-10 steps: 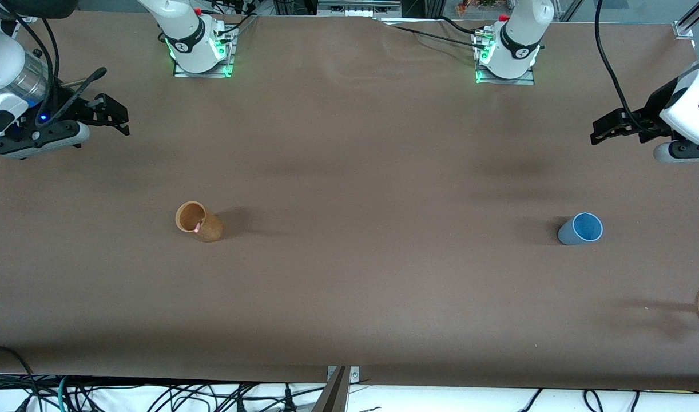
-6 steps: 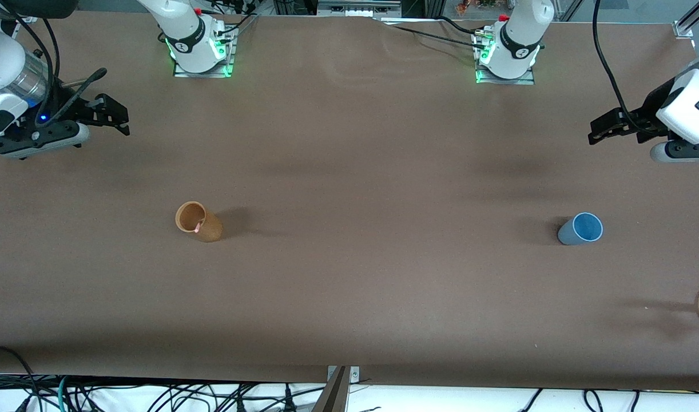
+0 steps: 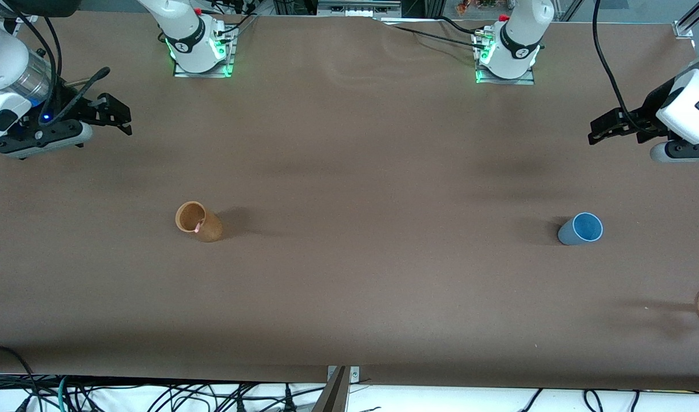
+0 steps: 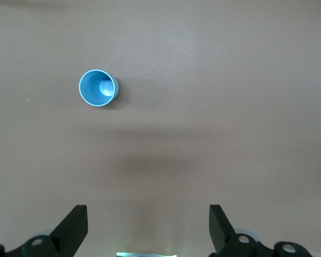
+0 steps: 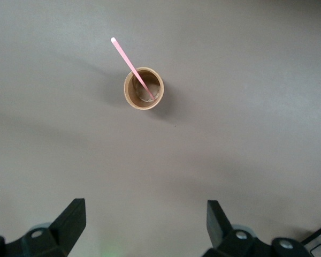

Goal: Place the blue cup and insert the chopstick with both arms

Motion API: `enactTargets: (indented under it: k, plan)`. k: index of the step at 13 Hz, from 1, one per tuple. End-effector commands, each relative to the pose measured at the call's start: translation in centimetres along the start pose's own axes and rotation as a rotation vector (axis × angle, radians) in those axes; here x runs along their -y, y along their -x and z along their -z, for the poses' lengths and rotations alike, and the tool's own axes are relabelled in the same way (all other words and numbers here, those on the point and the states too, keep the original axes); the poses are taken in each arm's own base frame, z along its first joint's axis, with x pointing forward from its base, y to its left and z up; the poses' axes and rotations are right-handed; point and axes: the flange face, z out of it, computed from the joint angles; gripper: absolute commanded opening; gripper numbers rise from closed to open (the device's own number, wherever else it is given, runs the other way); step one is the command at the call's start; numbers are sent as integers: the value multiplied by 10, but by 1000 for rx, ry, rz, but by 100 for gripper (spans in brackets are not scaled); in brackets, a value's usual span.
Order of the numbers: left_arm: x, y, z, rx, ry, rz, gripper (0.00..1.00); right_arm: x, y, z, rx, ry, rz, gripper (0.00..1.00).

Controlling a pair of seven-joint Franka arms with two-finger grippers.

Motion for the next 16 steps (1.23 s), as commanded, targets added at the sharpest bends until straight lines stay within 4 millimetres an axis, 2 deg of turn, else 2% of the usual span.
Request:
enactTargets:
  k: [1, 5, 7, 8, 10, 11, 14, 16]
  plan:
    - [-1, -2, 2, -4, 21, -10, 100, 3, 2, 7, -3, 5, -13, 100]
    - [-4, -1, 1, -4, 20, -15, 100, 1, -11, -8, -3, -9, -10, 100]
    - [-4, -1, 1, -4, 20, -13, 100, 1, -24, -25, -24, -13, 7, 100]
    - [-3, -1, 2, -4, 20, -12, 100, 5, -38, -48, -7, -22, 21, 100]
    - [-2, -2, 2, -4, 21, -10, 100, 19, -65, -80, -58, -32, 59, 100]
    - [-2, -2, 2, -4, 21, -10, 100, 34, -79, -93, -83, -35, 96, 100]
    - [-6, -3, -1, -1, 19, -17, 100, 50, -113, -141, -176, -30, 172, 100]
    - [-10, -24, -34, 54, 11, -13, 100, 48, -124, -172, -190, -2, 226, 100]
